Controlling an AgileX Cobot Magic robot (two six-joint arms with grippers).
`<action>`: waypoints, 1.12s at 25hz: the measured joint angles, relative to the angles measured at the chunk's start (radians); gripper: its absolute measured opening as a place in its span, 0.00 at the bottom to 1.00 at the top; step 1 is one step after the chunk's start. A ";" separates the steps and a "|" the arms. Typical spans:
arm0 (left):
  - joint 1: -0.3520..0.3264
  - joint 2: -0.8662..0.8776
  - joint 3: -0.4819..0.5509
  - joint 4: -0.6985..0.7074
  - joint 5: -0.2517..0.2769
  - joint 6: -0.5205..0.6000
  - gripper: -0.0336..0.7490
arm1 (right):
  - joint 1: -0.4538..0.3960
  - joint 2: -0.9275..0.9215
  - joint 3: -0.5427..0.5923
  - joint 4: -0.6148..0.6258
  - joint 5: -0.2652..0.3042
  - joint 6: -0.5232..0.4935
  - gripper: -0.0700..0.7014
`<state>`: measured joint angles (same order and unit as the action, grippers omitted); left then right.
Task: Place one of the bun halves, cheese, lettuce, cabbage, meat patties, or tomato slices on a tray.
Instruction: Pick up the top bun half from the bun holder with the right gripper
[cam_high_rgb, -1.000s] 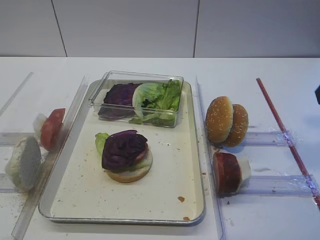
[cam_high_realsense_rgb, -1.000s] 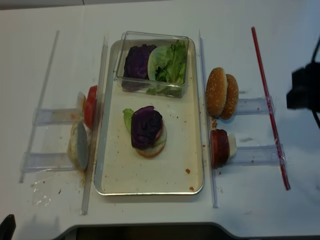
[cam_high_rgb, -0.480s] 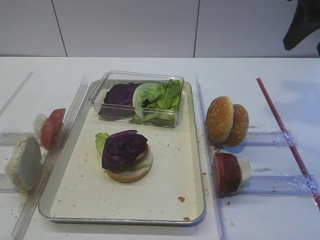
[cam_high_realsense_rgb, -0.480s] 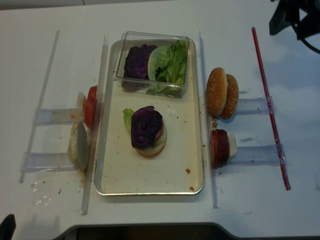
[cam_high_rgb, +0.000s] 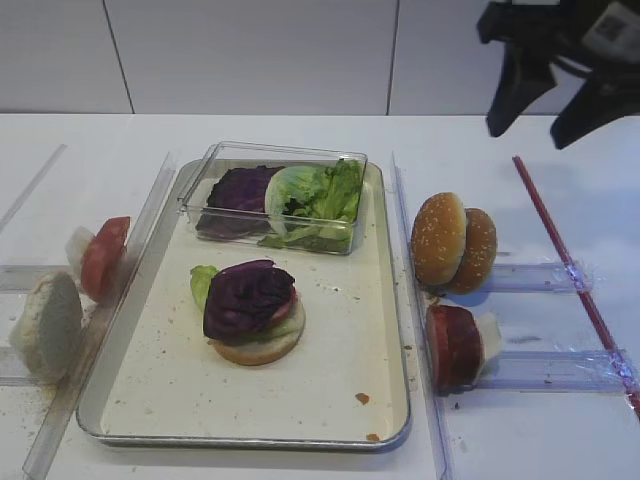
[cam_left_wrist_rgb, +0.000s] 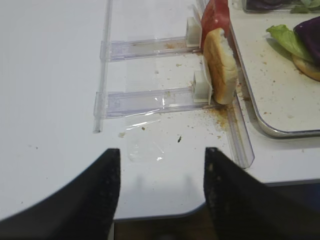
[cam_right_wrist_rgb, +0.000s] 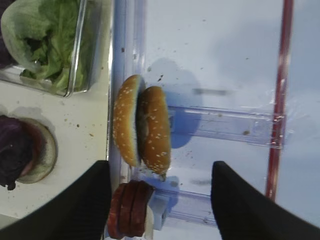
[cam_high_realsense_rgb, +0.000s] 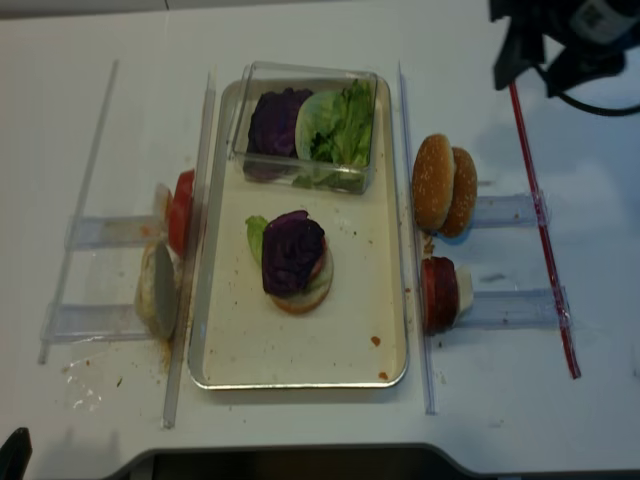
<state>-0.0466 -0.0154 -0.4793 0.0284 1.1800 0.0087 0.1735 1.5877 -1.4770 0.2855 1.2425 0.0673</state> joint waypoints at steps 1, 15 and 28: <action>0.000 0.000 0.000 0.000 0.000 0.000 0.50 | 0.026 0.024 -0.013 -0.001 0.000 0.015 0.68; 0.000 0.000 0.000 0.000 0.000 0.000 0.50 | 0.130 0.253 -0.124 -0.006 -0.006 0.098 0.68; 0.000 0.000 0.000 0.000 0.000 0.000 0.50 | 0.130 0.315 -0.124 0.033 -0.010 0.100 0.68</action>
<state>-0.0466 -0.0154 -0.4793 0.0284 1.1800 0.0087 0.3038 1.9026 -1.6007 0.3182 1.2320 0.1677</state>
